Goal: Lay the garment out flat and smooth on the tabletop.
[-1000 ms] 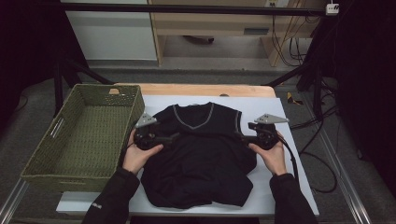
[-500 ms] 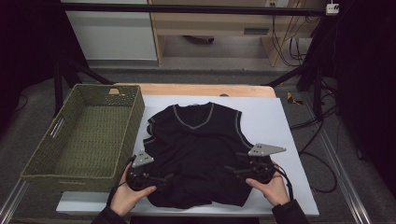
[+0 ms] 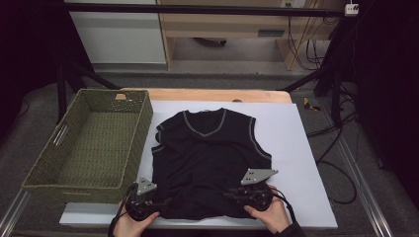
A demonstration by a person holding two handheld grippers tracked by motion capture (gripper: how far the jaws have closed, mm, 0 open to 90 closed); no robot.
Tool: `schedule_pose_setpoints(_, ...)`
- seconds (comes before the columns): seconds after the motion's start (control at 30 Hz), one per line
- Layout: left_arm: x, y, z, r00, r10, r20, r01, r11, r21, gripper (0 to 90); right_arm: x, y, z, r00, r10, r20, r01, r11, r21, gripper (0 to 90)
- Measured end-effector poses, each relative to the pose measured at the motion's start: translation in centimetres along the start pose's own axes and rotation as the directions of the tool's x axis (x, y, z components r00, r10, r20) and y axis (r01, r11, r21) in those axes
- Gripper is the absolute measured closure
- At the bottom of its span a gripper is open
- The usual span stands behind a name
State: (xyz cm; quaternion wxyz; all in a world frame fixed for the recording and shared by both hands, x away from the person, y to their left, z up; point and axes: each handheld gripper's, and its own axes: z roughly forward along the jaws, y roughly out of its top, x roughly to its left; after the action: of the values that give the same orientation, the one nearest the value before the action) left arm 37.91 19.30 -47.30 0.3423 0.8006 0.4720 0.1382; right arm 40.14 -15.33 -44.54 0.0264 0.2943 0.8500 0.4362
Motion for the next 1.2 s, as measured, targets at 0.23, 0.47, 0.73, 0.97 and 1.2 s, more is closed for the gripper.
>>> schedule_pose_setpoints(0.23, 0.4, 0.0, -0.7, 0.9968, 0.033, 0.072, -0.034, 0.9994, 0.005, 84.9, 0.7, 1.6, -2.6, 0.9996, -0.025, -0.014, 0.024, 0.998, -0.065, 88.6)
schedule_pose_setpoints(0.47, 1.5, 0.3, -1.7, 0.9974, 0.042, 0.059, -0.039, 0.998, -0.05, 85.7, -1.2, 3.9, -6.0, 0.9967, 0.006, 0.081, 0.008, 0.986, -0.166, 88.6)
schedule_pose_setpoints(0.73, 1.6, 0.2, -0.3, 0.9928, 0.082, 0.088, -0.075, 0.9941, -0.078, 85.0, -6.9, 3.3, 0.2, 0.9501, -0.015, 0.312, 0.013, 1.0, 0.008, 85.2)
schedule_pose_setpoints(0.97, 2.0, 0.1, 0.0, 0.9908, 0.074, 0.114, -0.061, 0.9914, -0.116, 84.9, -5.0, 3.9, -1.6, 0.9288, -0.039, 0.369, 0.082, 0.991, -0.104, 51.8)
schedule_pose_setpoints(1.2, 1.8, 0.0, 0.1, 0.9914, 0.082, 0.102, -0.07, 0.9902, -0.121, 84.9, 0.9, 1.7, -1.1, 0.9899, -0.072, 0.122, 0.085, 0.991, -0.106, 47.5)
